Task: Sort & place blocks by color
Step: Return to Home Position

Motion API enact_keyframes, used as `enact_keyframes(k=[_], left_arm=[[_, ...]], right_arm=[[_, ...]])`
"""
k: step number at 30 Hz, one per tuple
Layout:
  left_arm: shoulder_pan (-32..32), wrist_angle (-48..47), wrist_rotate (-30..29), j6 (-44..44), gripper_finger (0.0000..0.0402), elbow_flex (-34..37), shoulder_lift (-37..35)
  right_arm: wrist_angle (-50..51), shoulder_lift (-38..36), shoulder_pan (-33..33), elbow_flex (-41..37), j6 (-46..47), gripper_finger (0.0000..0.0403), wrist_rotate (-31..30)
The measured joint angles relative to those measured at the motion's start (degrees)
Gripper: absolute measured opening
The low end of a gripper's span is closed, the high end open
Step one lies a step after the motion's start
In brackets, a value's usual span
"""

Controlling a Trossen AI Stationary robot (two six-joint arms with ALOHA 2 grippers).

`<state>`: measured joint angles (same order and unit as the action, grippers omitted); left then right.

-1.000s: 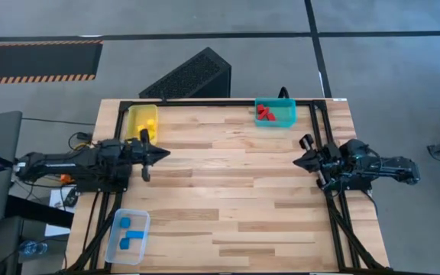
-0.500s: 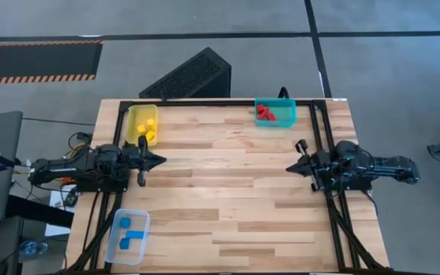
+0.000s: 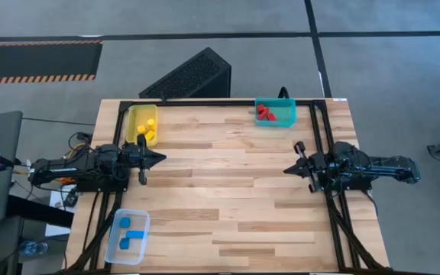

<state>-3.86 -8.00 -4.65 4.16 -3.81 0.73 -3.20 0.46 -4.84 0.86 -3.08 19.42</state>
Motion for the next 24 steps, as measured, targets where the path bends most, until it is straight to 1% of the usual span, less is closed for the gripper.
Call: enact_keyframes(k=[11, 24], left_arm=[[0.0, 0.0, -0.1, 0.1, 0.0000, 0.0, 0.0], [0.0, -0.1, -0.1, 0.2, 0.0000, 0.0, 0.0]], right_arm=[[0.4, -0.1, -0.2, 0.0, 0.0, 0.0040, -0.4], [0.5, -0.1, -0.2, 0.0, 0.0, 0.0042, -0.4]])
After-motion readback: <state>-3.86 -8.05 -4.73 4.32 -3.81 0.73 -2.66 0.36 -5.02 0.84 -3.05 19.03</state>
